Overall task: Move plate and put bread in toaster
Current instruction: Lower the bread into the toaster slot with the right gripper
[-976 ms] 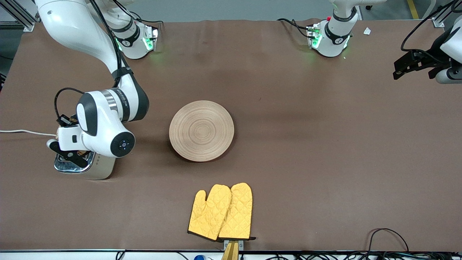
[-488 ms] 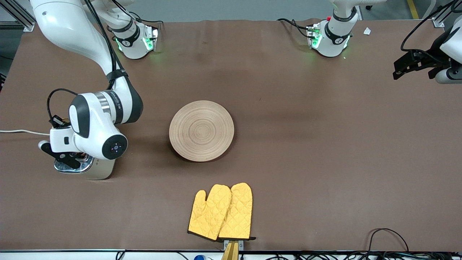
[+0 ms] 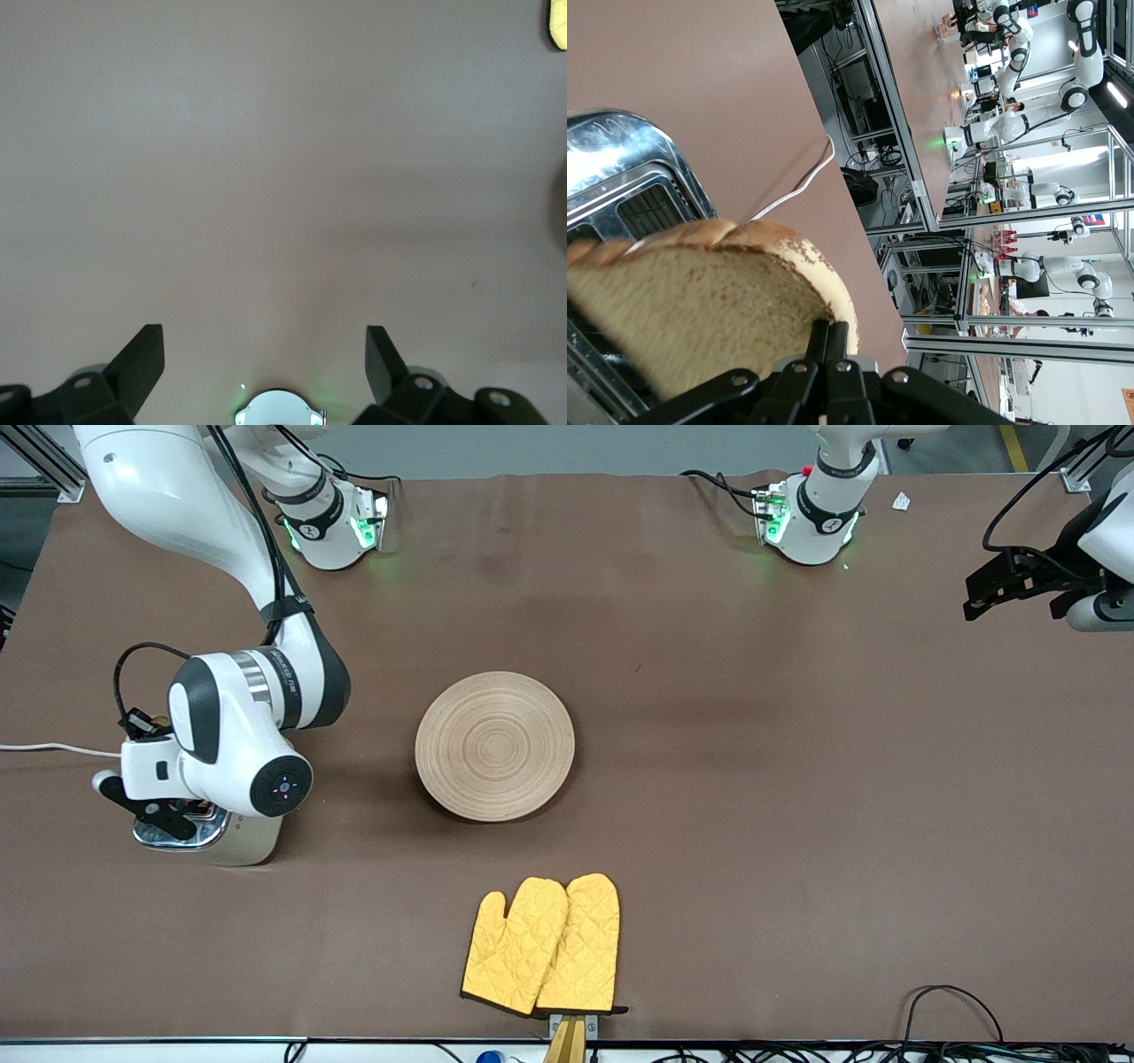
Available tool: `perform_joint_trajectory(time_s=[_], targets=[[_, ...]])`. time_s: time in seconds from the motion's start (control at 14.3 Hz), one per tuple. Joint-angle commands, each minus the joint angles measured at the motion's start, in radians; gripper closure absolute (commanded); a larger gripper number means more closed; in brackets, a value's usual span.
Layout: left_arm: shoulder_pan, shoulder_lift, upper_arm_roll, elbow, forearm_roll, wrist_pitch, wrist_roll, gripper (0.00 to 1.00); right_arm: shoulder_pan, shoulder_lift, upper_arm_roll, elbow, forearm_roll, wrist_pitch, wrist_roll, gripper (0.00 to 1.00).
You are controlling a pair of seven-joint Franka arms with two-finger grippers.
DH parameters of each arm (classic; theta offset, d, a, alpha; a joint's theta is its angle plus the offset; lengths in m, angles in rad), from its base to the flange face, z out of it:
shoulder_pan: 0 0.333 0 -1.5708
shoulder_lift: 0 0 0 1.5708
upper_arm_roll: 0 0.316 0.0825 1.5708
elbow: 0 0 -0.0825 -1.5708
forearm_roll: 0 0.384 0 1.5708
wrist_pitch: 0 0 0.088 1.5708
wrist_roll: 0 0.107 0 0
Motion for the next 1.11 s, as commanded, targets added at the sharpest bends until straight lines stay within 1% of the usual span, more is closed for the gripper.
perform_joint_trajectory(time_s=[0.0, 0.77, 1.05], targets=[[0.000, -0.010, -0.003, -0.006, -0.010, 0.002, -0.013, 0.00, -0.016, 0.014, 0.013, 0.022, -0.031, -0.007, -0.031, 1.00], [0.005, -0.010, -0.003, -0.004, -0.010, 0.001, -0.013, 0.00, 0.033, 0.031, 0.014, 0.019, -0.028, -0.030, -0.022, 1.00], [0.005, -0.009, -0.003, -0.004, -0.010, 0.002, -0.013, 0.00, 0.031, 0.035, 0.014, 0.019, -0.025, -0.027, -0.018, 1.00]])
